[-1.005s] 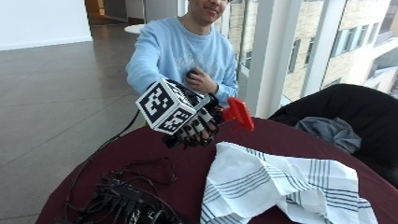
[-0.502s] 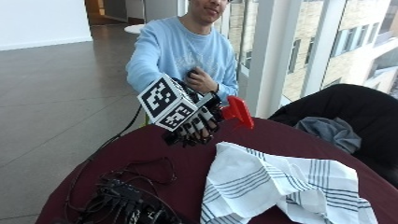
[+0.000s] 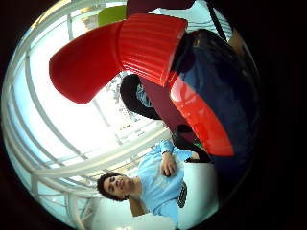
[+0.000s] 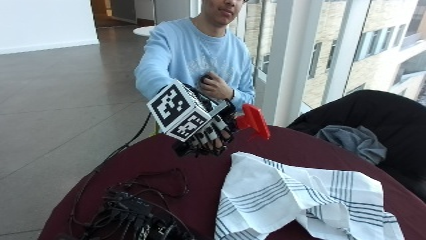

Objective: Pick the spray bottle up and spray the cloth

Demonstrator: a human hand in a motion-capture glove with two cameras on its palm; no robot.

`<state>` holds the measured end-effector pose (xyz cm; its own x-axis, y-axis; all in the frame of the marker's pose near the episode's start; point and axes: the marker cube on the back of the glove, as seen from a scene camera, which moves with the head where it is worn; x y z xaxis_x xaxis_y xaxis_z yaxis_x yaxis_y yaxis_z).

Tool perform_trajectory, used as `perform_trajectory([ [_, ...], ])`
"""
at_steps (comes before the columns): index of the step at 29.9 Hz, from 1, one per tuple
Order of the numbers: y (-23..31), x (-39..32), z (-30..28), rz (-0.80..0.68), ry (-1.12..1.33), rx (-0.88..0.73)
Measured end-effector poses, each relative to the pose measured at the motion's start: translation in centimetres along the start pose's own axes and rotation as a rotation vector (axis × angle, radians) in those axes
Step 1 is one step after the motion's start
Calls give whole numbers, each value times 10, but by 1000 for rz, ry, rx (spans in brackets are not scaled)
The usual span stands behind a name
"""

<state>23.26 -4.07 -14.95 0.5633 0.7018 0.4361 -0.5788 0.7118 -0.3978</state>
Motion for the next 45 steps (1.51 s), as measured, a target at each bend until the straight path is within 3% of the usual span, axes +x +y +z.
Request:
perform_trajectory([
  [21, 0, -11, 5, -42, -9, 21],
  [30, 4, -55, 43, -348, -230, 139],
  [39, -1, -130, 137, -672, -388, 190],
  [45, -15, -168, 196, -790, -416, 189],
])
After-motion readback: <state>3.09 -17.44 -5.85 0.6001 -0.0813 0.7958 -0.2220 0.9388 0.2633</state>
